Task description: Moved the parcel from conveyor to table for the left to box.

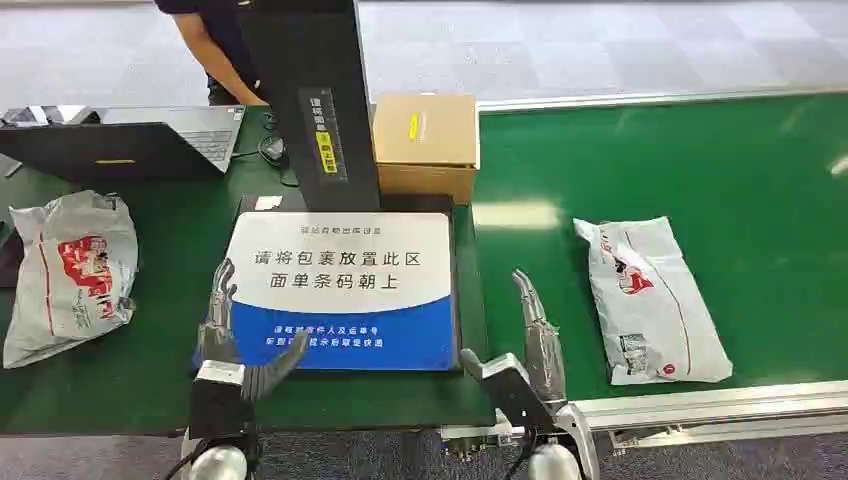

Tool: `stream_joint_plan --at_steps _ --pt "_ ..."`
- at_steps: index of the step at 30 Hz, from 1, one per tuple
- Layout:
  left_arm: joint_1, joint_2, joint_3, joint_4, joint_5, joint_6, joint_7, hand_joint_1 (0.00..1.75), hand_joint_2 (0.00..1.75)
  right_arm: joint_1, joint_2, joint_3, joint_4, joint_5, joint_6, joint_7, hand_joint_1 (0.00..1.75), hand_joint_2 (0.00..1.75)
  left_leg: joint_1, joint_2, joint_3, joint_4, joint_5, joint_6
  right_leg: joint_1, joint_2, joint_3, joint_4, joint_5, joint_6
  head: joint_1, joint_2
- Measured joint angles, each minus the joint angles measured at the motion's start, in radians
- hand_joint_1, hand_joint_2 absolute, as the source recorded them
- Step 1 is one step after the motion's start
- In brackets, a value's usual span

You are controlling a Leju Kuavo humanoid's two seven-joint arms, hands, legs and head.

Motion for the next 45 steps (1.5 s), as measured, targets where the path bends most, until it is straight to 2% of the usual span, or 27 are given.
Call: stream_joint_plan --at_steps 4,9,12,16,20,30,45 --pt "-0.006 0.000 -0.003 0.013 0.000 -0.003 -0.004 0.00 1.75 0.007 -0.004 -0.039 0.000 0.059 -0.054 0.035 0.00 1.75 0.000 0.000 0.000 0.000 0.000 0.000 0.000 0.000 0.000 0.000 0.000 0.000 0.000 0.000" --pt "-0.015 0.000 -0.012 0.019 -0.010 -0.024 -0.001 0.00 1.75 0.003 -0.010 -0.126 0.003 0.225 -0.157 0.126 0.00 1.75 0.000 0.000 0.000 0.000 0.000 0.000 0.000 0.000 0.000 0.000 0.000 0.000 0.000 0.000" --pt "-0.024 0.000 -0.015 0.023 -0.010 -0.031 0.000 0.00 1.75 0.002 -0.015 -0.185 0.010 0.253 -0.169 0.157 0.00 1.75 -0.001 0.000 0.000 0.000 0.000 0.000 -0.001 0.000 0.000 0.000 0.000 0.000 0.000 0.000" --pt "-0.031 -0.003 -0.015 0.028 -0.016 -0.044 0.006 0.00 1.75 -0.001 -0.015 -0.273 0.027 0.455 -0.216 0.279 0.00 1.75 -0.001 0.000 0.000 0.000 0.000 0.000 -0.001 0.000 0.000 0.000 0.000 0.000 0.000 0.000" --pt "-0.031 -0.005 -0.016 0.028 -0.024 -0.051 0.009 0.00 1.75 -0.003 -0.014 -0.349 0.040 0.548 -0.206 0.327 0.00 1.75 -0.001 0.000 0.000 0.000 -0.001 0.001 -0.001 0.000 0.000 0.000 0.000 0.000 0.000 0.000" --pt "-0.010 -0.005 -0.016 0.026 -0.031 -0.048 0.011 0.00 1.75 -0.019 -0.002 -0.411 0.069 0.621 -0.167 0.391 0.00 1.75 -0.001 0.000 0.000 0.000 -0.001 0.001 -0.001 0.000 0.000 0.000 0.000 0.001 0.000 0.000" --pt "-0.002 -0.007 -0.016 0.025 -0.035 -0.051 0.014 0.00 1.75 -0.035 0.002 -0.439 0.102 0.642 -0.162 0.415 0.00 1.75 -0.001 0.000 0.000 0.000 -0.001 0.001 -0.001 0.000 0.000 0.000 -0.001 0.001 0.000 0.000"
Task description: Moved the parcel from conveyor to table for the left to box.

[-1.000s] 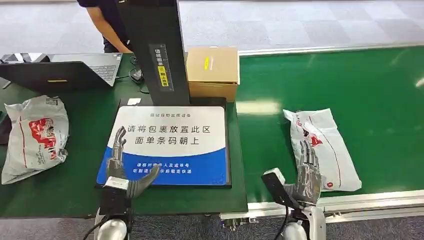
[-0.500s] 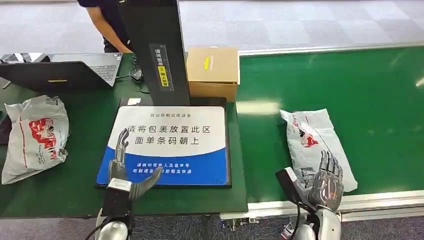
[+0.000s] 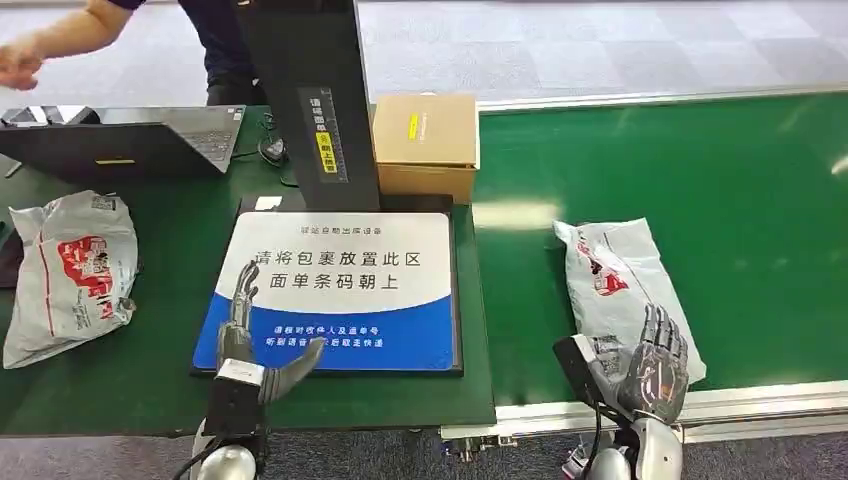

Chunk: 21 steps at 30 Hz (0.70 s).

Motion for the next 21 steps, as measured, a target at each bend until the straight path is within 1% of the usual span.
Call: stream_joint_plan --at_steps 11,21 --pt "0.020 -0.001 0.002 -0.028 -0.006 0.000 0.007 0.00 1.75 -0.066 -0.003 -0.063 0.079 0.037 0.014 0.026 0.00 1.75 0.000 0.000 0.000 0.000 0.000 0.000 0.000 0.000 0.000 0.000 0.000 0.000 0.000 0.000" --pt "0.030 -0.001 0.005 -0.041 -0.007 0.001 0.008 0.00 1.75 -0.111 -0.039 -0.103 0.163 0.048 0.019 0.038 0.00 1.75 0.000 0.000 0.000 0.000 0.000 0.000 0.000 0.000 0.000 0.000 0.000 0.000 0.000 0.000"
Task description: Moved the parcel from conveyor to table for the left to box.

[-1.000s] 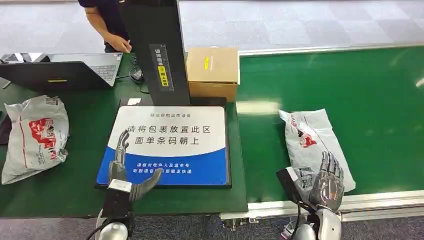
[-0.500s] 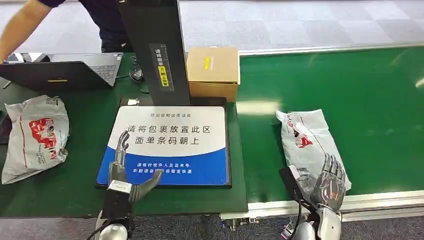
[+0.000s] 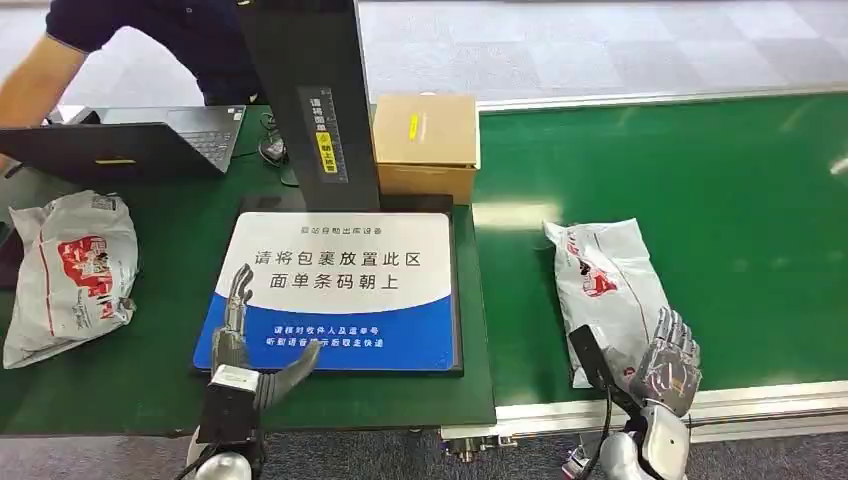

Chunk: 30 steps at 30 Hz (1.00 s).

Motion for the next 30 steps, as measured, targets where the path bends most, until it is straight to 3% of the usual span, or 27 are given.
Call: stream_joint_plan --at_steps 30 --pt "0.009 0.000 0.011 -0.006 0.000 0.014 0.002 0.00 1.75 -0.123 -0.061 -0.019 0.232 0.013 -0.014 0.022 0.00 1.75 0.000 0.000 0.000 0.000 0.000 0.000 0.000 0.000 0.000 0.000 0.000 0.000 0.000 0.000"
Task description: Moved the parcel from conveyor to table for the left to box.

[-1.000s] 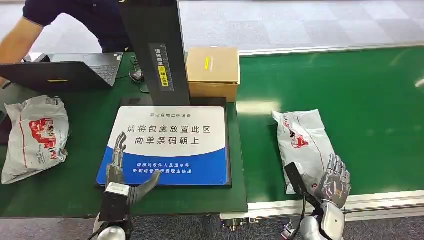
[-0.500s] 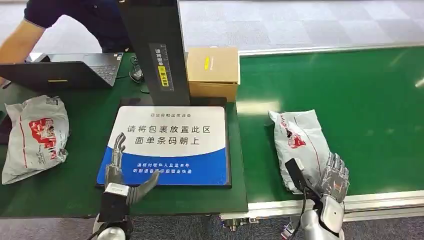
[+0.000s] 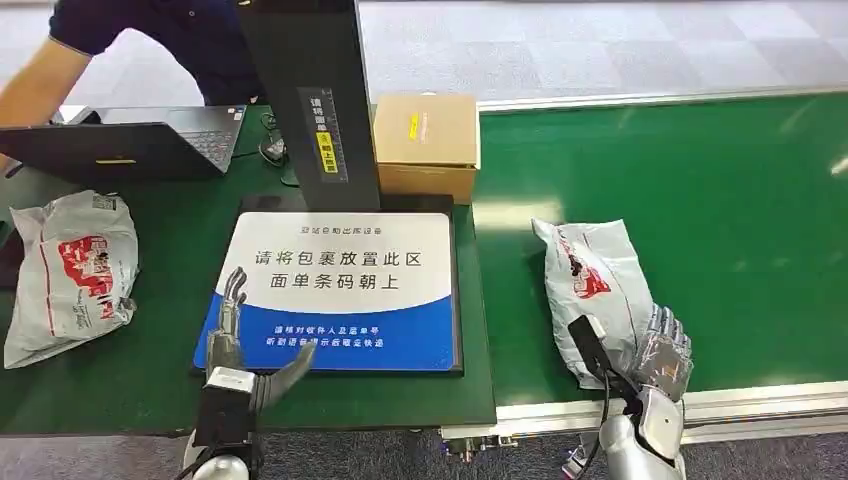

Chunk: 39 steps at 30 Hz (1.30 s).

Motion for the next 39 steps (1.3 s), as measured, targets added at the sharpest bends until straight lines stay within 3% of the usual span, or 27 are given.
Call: stream_joint_plan --at_steps 6,7,9,11,13,23,27,34,39 --pt "-0.013 0.000 0.001 0.004 0.000 -0.003 -0.003 0.00 1.75 0.000 0.000 -0.006 0.008 -0.041 0.036 -0.021 0.00 1.75 0.000 0.000 0.000 0.000 0.000 0.000 0.000 0.000 0.000 0.000 0.000 0.000 0.000 0.000" --pt "-0.015 0.000 0.001 0.006 0.000 -0.004 -0.003 0.00 1.75 0.000 0.000 -0.006 0.009 -0.044 0.041 -0.023 0.19 1.75 0.000 0.000 0.000 0.000 0.000 0.000 0.000 0.000 0.000 0.000 0.000 0.000 0.000 0.000" --pt "-0.018 0.000 0.001 0.009 0.000 -0.005 -0.004 0.00 1.75 0.000 0.000 -0.006 0.011 -0.049 0.048 -0.025 1.27 1.75 0.000 0.000 0.000 0.000 0.000 0.000 0.000 0.000 0.000 0.000 0.000 0.000 0.000 0.000" --pt "-0.019 0.000 0.001 0.010 0.000 -0.005 -0.004 0.00 1.75 0.001 0.001 -0.006 0.015 -0.051 0.049 -0.033 1.57 1.75 0.000 0.000 0.000 0.000 0.000 0.000 0.000 0.000 0.000 0.000 0.000 0.000 0.000 0.000" --pt "-0.022 0.000 0.001 0.010 0.000 -0.005 -0.004 0.00 1.75 0.002 0.001 -0.006 0.019 -0.053 0.050 -0.036 1.61 1.75 0.000 0.000 0.000 0.000 0.000 0.000 0.000 0.000 0.000 0.000 0.000 0.000 0.000 0.000" --pt "-0.023 0.000 0.004 0.012 0.000 -0.003 -0.009 0.00 1.75 -0.005 0.002 -0.006 0.047 -0.075 0.042 -0.060 1.41 1.75 0.000 -0.001 0.000 0.000 0.000 0.000 0.000 -0.001 0.000 0.000 0.000 0.000 0.000 0.000" --pt "-0.023 0.000 0.004 0.017 0.001 -0.003 -0.012 0.00 1.75 -0.006 0.002 -0.006 0.057 -0.093 0.031 -0.067 1.43 1.75 0.000 -0.001 0.000 0.000 0.000 0.000 0.000 -0.001 0.000 0.000 0.000 0.000 0.000 0.000" --pt "-0.029 0.000 0.003 0.027 0.008 -0.003 -0.016 0.00 1.75 0.001 0.003 -0.006 0.058 -0.124 0.002 -0.096 1.69 1.75 0.000 -0.001 0.000 0.000 0.000 0.000 0.000 -0.001 0.001 0.000 0.000 0.000 0.000 0.000" --pt "-0.034 0.000 0.003 0.033 0.009 -0.010 -0.017 0.00 1.75 0.036 0.017 0.002 -0.003 -0.159 -0.020 -0.142 1.69 1.75 0.000 -0.002 0.000 0.000 0.000 0.000 0.000 -0.001 0.000 0.000 0.000 0.000 0.000 0.000"
